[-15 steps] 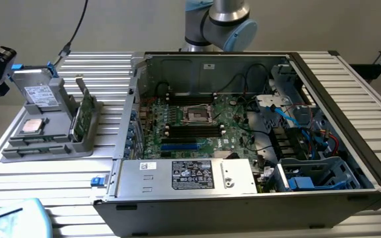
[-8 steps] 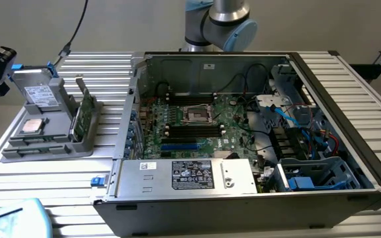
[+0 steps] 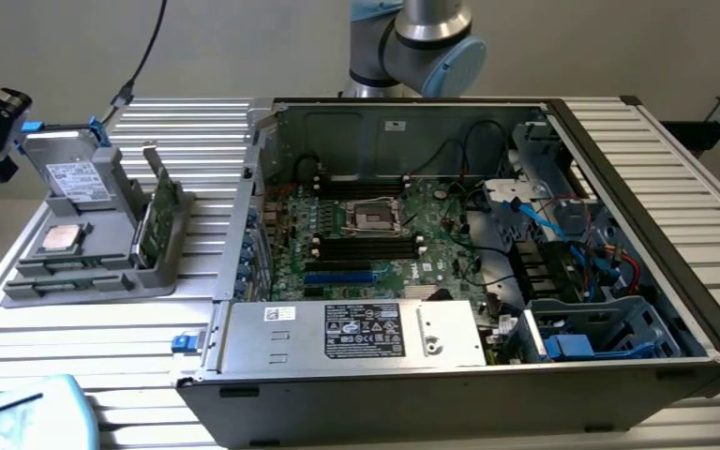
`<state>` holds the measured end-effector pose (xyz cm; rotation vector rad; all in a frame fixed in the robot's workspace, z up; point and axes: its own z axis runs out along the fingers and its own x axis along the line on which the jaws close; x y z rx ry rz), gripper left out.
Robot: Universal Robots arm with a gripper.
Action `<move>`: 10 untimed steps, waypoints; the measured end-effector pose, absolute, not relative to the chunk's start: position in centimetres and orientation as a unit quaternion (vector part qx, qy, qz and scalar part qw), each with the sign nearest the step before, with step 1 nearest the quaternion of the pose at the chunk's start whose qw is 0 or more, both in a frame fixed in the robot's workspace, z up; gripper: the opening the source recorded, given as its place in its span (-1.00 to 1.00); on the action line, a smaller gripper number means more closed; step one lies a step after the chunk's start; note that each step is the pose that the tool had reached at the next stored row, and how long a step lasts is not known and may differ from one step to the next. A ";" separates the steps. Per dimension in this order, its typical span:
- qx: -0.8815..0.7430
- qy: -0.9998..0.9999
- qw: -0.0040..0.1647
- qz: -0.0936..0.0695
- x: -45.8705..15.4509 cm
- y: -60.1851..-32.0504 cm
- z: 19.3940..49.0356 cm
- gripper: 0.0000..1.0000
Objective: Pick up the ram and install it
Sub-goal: 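Pick up the ram and move it above insertion slot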
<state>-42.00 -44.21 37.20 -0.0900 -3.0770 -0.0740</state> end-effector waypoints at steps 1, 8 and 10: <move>-0.021 -0.999 0.032 -0.024 -42.0 -44.2 37.2 -0.79; 0.043 -0.998 0.033 -0.023 -42.0 -44.2 36.8 -0.79; 0.061 -0.997 0.033 -0.022 -42.0 -44.2 36.6 -0.79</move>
